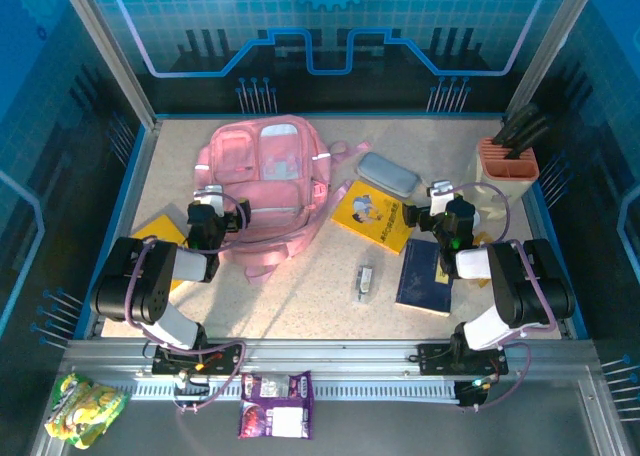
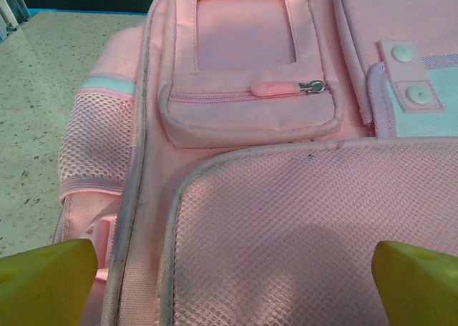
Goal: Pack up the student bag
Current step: Rotate the student bag at the top-center of the table.
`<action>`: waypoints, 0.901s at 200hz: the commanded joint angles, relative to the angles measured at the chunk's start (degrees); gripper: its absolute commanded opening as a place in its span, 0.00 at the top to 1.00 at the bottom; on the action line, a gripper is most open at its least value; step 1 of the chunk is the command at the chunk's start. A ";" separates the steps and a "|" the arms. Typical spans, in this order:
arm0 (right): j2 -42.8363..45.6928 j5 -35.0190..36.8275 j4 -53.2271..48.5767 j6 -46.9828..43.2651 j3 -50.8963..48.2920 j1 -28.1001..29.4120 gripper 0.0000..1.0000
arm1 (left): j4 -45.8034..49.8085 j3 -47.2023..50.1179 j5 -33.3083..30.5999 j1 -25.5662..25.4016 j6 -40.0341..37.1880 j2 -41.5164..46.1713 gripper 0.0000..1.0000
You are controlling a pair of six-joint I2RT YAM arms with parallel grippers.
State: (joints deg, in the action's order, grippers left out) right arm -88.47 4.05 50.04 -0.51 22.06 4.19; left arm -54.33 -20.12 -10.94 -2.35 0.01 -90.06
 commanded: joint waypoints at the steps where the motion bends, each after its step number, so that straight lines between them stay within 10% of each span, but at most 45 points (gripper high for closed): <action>1: 0.14 0.34 1.29 -0.89 0.61 0.23 0.00 | -0.36 -1.19 -0.13 0.50 0.17 0.70 0.01; 180: 6.27 1.81 3.20 -0.54 -3.10 0.28 0.00 | -11.06 6.40 -1.88 0.45 0.70 4.95 0.01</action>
State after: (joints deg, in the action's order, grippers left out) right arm -86.94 4.14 50.89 -0.49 20.86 4.19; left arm -58.48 -17.19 -11.20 -2.35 0.03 -88.51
